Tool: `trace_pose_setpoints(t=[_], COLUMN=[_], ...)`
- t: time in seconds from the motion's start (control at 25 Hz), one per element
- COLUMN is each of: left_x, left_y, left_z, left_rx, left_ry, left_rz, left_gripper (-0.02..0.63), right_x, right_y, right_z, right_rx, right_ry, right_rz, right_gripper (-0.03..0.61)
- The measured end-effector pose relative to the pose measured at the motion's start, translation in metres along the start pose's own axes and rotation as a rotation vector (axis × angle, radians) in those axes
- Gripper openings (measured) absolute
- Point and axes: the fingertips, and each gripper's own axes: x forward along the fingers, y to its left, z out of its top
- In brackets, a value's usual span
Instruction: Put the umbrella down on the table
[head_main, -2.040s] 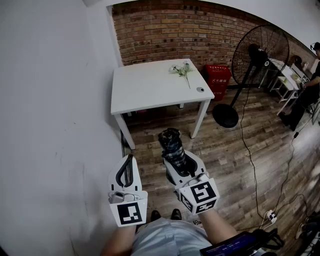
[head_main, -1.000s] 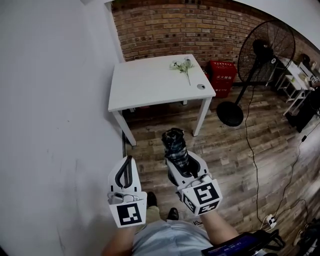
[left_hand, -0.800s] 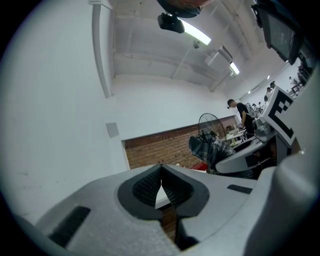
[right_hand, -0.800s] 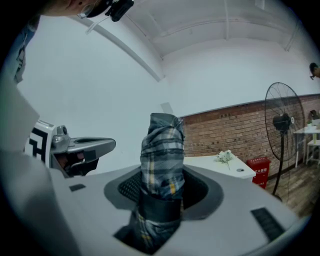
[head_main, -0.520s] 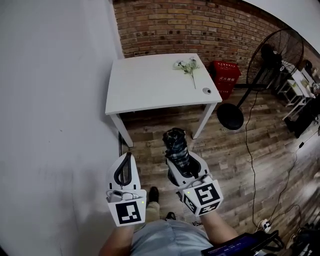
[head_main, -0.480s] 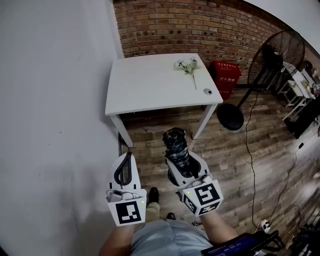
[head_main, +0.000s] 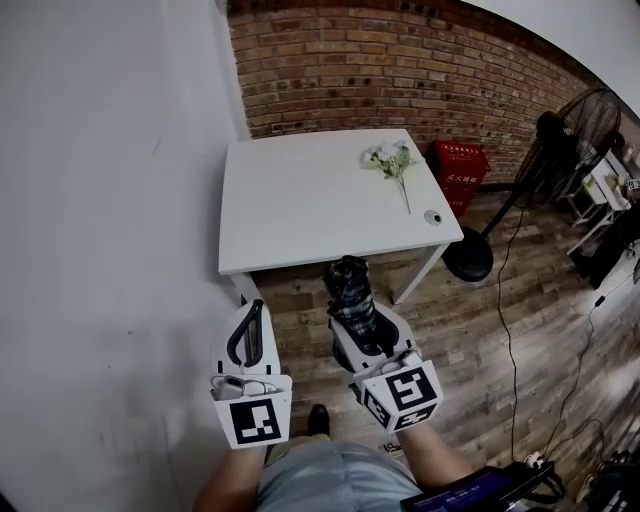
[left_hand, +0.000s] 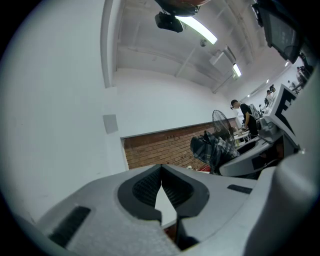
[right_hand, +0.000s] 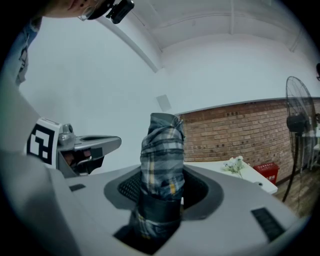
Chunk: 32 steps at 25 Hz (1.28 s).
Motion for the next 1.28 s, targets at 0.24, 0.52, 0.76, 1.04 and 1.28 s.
trace_pose_setpoints(t=[0.24, 0.52, 0.76, 1.04, 1.28], left_x=[0.033, 0.063, 0.082, 0.114, 0.159], left_y=[0.031, 0.038, 0.031, 0.031, 0.035], left_z=[0.005, 0.003, -0.011, -0.034, -0.055], left_rx=[0.006, 0.006, 0.006, 0.010, 0.008], left_ry=[-0.050, -0.059, -0.033, 0.007, 0.060], left_rz=[0.004, -0.018, -0.049, -0.058, -0.042], left_gripper=[0.009, 0.009, 0.009, 0.009, 0.008], right_x=[0.039, 0.059, 0.070, 0.099, 0.139], right_y=[-0.007, -0.020, -0.037, -0.061, -0.095], right_z=[0.017, 0.022, 0.018, 0.008, -0.001], right_rx=[-0.021, -0.021, -0.004, 0.014, 0.037], right_ry=[-0.028, -0.036, -0.029, -0.019, 0.007], right_rz=[-0.019, -0.044, -0.070, -0.073, -0.056], right_gripper=[0.199, 0.199, 0.199, 0.199, 0.199])
